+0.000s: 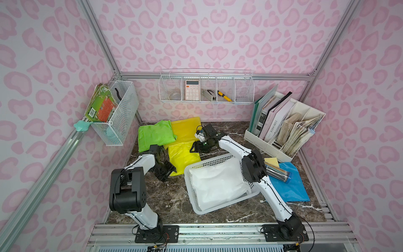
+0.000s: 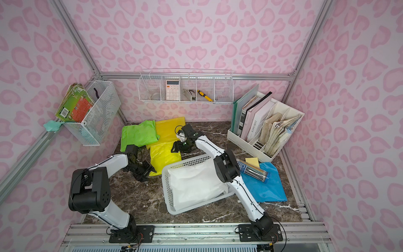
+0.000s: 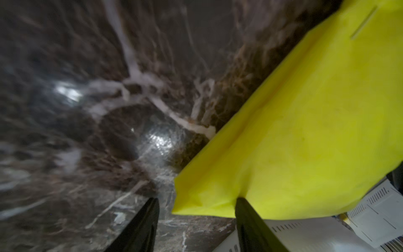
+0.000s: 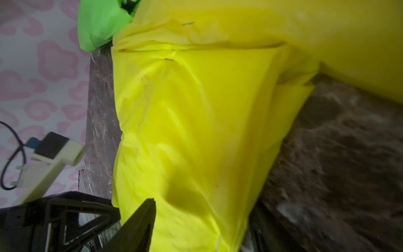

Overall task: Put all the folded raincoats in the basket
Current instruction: Adjust the raincoat at the center of the board.

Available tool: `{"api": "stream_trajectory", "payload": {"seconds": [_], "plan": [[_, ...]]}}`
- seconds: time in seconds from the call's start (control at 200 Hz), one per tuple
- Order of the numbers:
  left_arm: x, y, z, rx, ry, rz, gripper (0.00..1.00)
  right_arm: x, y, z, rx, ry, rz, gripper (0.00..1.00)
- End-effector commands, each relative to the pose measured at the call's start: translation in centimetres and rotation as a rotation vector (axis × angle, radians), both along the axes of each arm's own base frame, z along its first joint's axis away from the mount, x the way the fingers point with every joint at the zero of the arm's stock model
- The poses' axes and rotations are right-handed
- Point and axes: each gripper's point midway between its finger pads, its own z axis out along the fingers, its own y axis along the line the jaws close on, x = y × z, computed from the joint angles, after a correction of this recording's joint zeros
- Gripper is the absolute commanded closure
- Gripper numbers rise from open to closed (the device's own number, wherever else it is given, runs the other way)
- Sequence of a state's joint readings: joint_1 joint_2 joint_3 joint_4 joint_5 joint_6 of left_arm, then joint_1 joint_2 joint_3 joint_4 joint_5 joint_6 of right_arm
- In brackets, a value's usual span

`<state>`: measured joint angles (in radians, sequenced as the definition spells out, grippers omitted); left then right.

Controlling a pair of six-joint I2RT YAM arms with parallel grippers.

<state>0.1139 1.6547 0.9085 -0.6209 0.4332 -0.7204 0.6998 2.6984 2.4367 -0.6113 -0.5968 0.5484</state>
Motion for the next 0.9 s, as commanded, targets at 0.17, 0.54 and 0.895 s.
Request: {"api": "stream_trajectory", "payload": {"seconds": [0.17, 0.54, 0.895], "plan": [[-4.3, -3.0, 2.5, -0.156, -0.048, -0.002, 0.39, -2.9, 5.0, 1.0, 0.178, 0.08, 0.082, 0.36], [-6.1, -4.1, 8.7, -0.08, -0.097, -0.146, 0.29, 2.3, -0.2, 4.9, 0.064, -0.069, -0.062, 0.28], [-3.3, -2.6, 10.2, 0.0, -0.135, -0.129, 0.32, -2.6, -6.2, 3.8, -0.092, -0.04, -0.073, 0.32]]}}
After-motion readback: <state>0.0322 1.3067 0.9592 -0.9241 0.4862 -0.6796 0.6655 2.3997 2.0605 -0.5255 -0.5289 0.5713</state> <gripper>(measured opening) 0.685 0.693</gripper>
